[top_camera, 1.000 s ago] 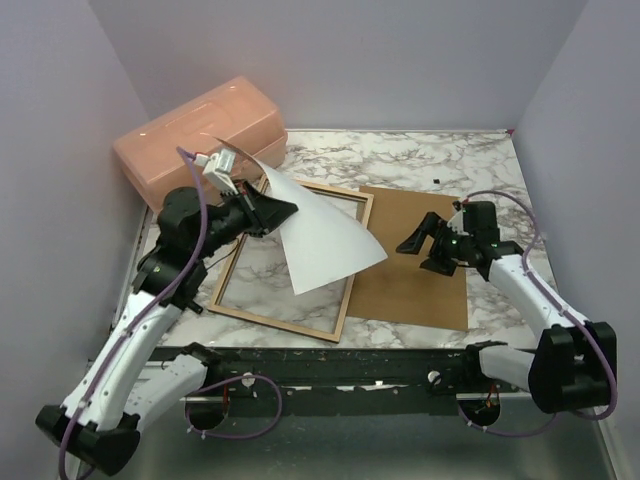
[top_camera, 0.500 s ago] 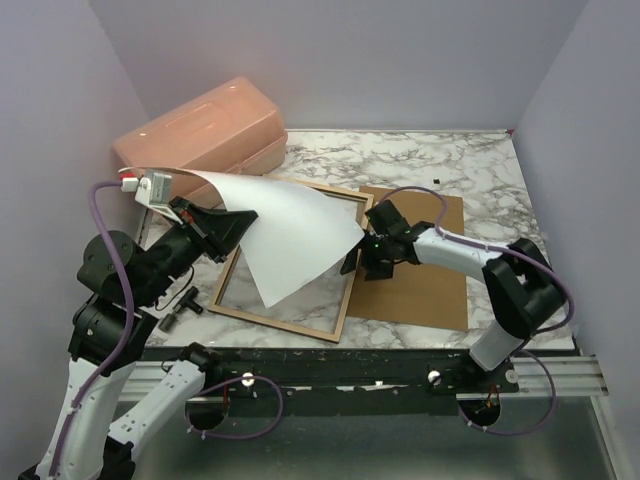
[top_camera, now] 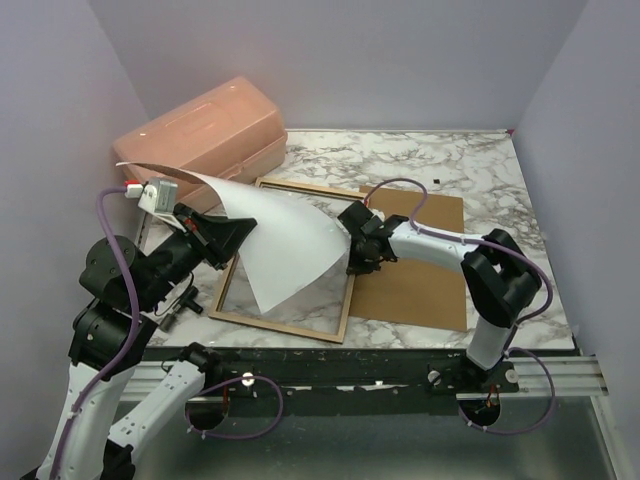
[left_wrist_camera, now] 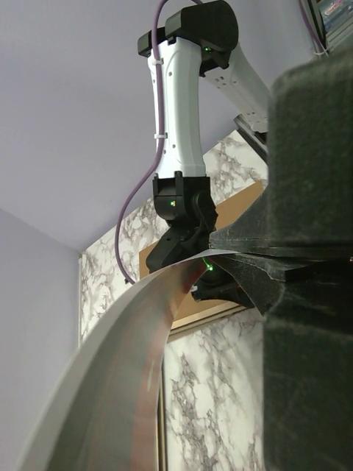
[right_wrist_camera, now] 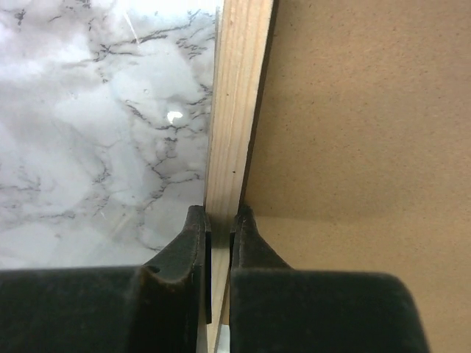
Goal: Put the photo into the frame
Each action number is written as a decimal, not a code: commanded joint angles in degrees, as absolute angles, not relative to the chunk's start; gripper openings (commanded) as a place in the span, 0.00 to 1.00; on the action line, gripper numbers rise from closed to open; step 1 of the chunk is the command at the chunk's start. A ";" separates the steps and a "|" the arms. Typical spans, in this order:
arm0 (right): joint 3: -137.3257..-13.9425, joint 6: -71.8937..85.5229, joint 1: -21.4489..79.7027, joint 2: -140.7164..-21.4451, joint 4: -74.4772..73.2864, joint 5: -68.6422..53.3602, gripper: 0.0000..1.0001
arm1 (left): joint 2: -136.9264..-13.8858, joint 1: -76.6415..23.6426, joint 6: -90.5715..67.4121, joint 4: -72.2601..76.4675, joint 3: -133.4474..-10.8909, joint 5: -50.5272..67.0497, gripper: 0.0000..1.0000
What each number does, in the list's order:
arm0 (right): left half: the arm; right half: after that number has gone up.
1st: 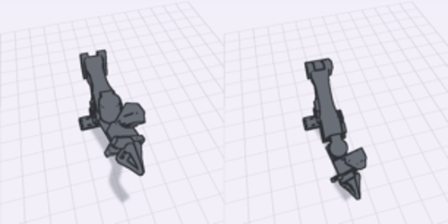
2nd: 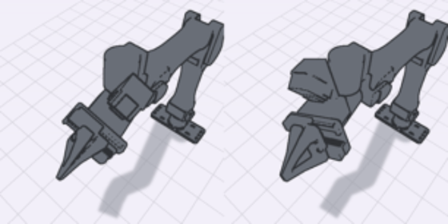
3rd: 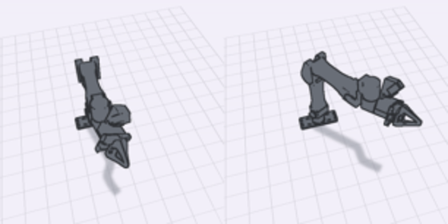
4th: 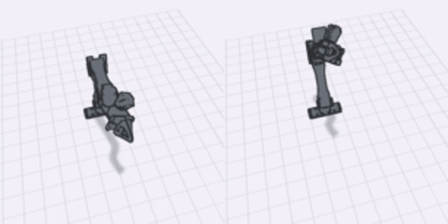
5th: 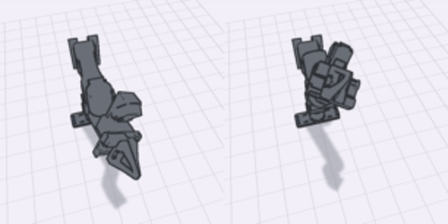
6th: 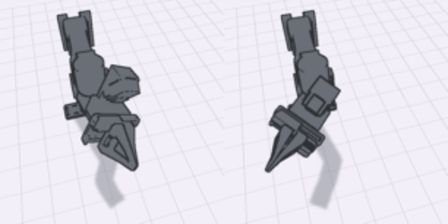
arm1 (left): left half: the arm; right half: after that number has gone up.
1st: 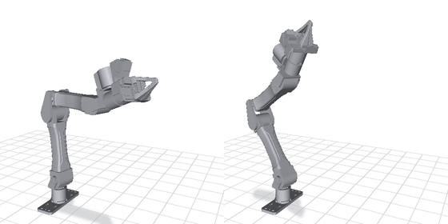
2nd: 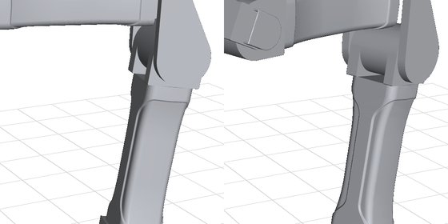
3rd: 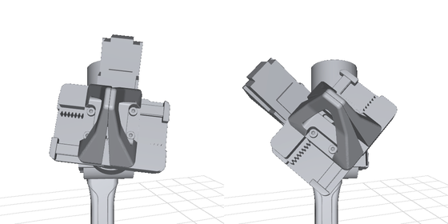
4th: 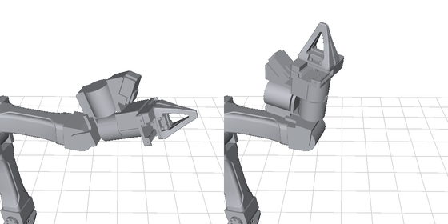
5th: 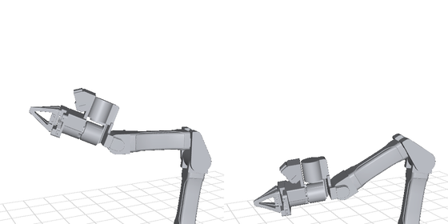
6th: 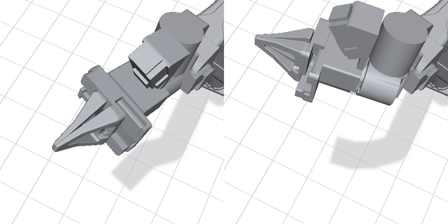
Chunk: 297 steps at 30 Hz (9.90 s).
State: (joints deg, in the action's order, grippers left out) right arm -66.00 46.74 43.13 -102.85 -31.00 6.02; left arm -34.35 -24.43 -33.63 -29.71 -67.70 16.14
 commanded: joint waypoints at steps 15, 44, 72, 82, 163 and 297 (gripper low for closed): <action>-61.88 34.91 39.02 -89.40 -34.39 11.70 0.00 | -37.48 -24.17 -32.25 -26.73 -65.38 24.53 0.00; -48.05 32.02 22.86 -77.88 -27.37 -4.03 0.81 | -53.74 -25.90 -35.76 -24.82 -64.31 36.45 0.00; -41.50 30.60 6.77 -77.21 -23.31 -20.82 0.91 | -64.20 -24.12 -35.32 -20.46 -38.43 30.40 0.00; -40.27 30.96 6.77 -77.52 -22.44 -21.22 0.91 | -67.44 -21.56 -32.31 -24.16 -41.12 23.01 0.00; -43.50 41.94 25.83 -86.87 -12.40 -25.42 0.91 | -47.29 -35.50 -31.89 -20.61 -42.02 8.13 0.98; -32.97 49.55 -3.49 -86.10 -22.05 -9.65 0.98 | -119.94 -44.27 -34.55 -31.21 -88.58 -4.11 0.42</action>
